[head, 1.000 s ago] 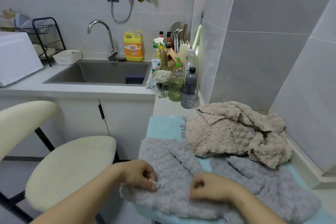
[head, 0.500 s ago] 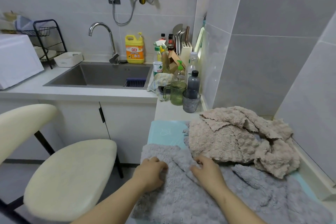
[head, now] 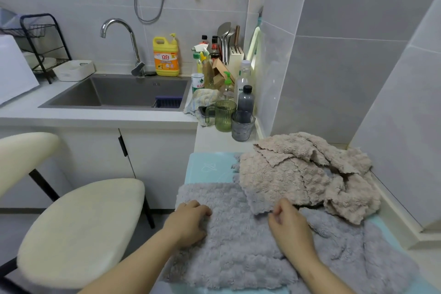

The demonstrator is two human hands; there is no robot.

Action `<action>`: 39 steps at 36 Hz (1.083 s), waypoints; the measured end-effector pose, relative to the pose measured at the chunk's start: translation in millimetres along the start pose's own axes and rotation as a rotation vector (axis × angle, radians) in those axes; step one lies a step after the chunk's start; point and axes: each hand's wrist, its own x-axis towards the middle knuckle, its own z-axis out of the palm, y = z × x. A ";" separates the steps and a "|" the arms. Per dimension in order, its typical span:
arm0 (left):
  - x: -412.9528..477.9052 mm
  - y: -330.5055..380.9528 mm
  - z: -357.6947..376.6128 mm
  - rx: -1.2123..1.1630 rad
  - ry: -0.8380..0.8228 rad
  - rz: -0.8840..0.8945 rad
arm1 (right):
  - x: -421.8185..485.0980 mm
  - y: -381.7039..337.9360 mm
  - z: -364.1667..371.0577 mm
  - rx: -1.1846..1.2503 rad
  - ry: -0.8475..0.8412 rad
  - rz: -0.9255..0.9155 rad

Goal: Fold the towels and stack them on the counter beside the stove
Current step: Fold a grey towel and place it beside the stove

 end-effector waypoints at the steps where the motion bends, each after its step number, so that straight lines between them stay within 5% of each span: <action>1: -2.1 0.7 0.7 0.014 0.014 0.007 | -3.8 -0.5 -0.4 0.018 -0.095 -0.048; 5: -11.2 3.3 1.2 -0.015 0.050 0.035 | -10.1 5.5 3.0 -0.032 -0.436 -0.193; 11: -30.1 -3.5 -0.2 -0.044 -0.153 0.151 | -13.8 21.6 2.2 -0.159 -0.629 -0.354; 20: -41.5 2.6 5.9 0.175 -0.110 0.202 | -24.4 21.1 1.3 -0.300 -0.602 -0.374; 30: -42.6 12.5 -11.2 0.061 -0.308 0.199 | -32.2 5.6 -15.3 -0.204 -0.969 -0.275; 34: -42.6 13.9 -18.9 -0.030 -0.328 0.147 | -30.8 10.4 -13.2 -0.043 -0.839 -0.179; 39: -39.8 16.8 -22.0 -0.069 -0.289 0.124 | -29.7 7.0 -11.0 0.022 -0.395 -0.119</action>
